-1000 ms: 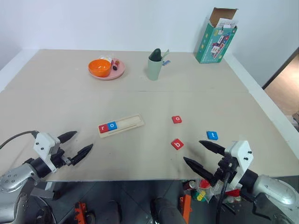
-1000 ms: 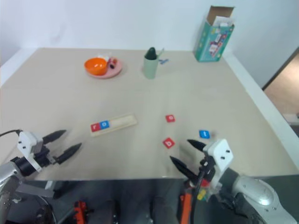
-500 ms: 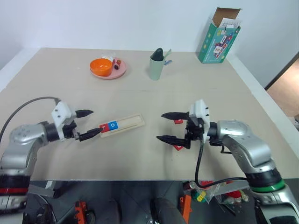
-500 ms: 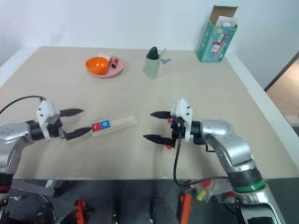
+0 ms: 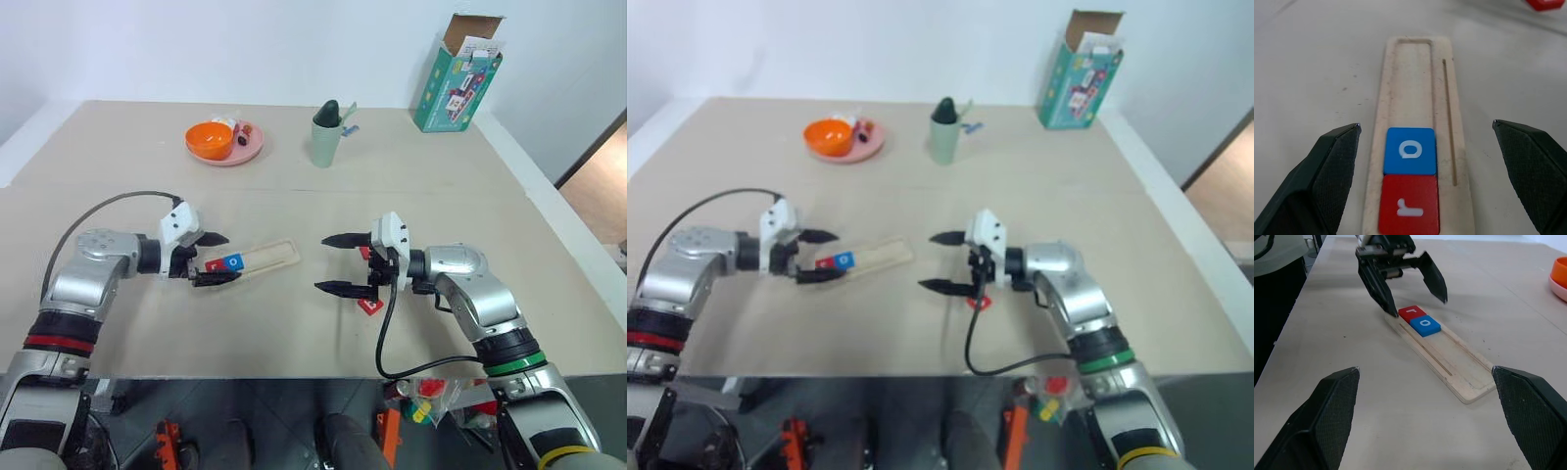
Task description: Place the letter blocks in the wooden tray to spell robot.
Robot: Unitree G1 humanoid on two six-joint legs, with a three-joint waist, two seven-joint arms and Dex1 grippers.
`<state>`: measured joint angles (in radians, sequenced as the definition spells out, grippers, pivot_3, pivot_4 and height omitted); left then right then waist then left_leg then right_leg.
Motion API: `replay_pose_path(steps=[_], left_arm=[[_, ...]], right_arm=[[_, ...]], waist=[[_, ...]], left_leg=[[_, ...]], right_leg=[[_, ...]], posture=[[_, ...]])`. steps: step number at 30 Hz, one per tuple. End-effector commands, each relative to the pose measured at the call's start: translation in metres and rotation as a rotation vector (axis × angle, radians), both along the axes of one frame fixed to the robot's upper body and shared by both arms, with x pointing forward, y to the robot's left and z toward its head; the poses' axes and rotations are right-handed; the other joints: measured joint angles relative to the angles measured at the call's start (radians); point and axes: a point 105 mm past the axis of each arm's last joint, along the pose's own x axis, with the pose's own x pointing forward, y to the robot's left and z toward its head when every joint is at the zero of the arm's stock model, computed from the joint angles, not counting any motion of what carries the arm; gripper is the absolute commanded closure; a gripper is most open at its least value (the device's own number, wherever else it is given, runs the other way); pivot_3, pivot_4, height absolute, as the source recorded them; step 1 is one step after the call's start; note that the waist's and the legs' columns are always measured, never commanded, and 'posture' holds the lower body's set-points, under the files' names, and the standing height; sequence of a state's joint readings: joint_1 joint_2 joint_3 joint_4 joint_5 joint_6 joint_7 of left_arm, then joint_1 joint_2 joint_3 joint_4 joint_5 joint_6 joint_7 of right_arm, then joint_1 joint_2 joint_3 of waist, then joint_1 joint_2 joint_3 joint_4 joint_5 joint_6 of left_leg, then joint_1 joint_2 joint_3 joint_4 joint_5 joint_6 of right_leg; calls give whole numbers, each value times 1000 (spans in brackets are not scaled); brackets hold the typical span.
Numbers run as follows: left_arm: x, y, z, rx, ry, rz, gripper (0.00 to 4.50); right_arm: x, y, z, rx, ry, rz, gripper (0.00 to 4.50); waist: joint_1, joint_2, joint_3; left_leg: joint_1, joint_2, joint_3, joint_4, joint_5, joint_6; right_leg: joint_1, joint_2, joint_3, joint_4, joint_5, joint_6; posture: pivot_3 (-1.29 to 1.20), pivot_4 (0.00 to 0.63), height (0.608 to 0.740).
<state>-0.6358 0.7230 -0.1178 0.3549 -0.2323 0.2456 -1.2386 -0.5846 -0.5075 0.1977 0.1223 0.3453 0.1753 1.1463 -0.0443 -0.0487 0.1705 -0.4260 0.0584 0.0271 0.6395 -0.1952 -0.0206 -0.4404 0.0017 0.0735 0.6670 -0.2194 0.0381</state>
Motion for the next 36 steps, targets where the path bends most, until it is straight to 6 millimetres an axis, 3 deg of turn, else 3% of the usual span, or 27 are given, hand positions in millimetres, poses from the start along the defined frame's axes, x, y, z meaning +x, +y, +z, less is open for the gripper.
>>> replay_pose_path(steps=[1, 10, 36], left_arm=[[8, -4, 7, 33, -56, -16, 0], [21, -5, 3, 68, -89, -7, 0], [22, -10, -24, 92, 35, -36, 0]], right_arm=[[-1, 1, 10, 21, -51, -9, 28], [-1, -2, 13, 20, -61, -25, 28], [-2, -2, 12, -6, -73, -36, 28]], waist=[[0, 0, 0], [0, 0, 0], [0, 0, 0]], left_leg=[[1, 0, 0, 0, 0, 0], [1, 0, 0, 0, 1, 0], [1, 0, 0, 0, 1, 0]], right_leg=[[0, 0, 0, 0, 0, 0], [0, 0, 0, 1, 1, 0], [1, 1, 0, 2, 1, 1]], posture=[[0, 150, 740], [0, 150, 740], [0, 150, 740]])
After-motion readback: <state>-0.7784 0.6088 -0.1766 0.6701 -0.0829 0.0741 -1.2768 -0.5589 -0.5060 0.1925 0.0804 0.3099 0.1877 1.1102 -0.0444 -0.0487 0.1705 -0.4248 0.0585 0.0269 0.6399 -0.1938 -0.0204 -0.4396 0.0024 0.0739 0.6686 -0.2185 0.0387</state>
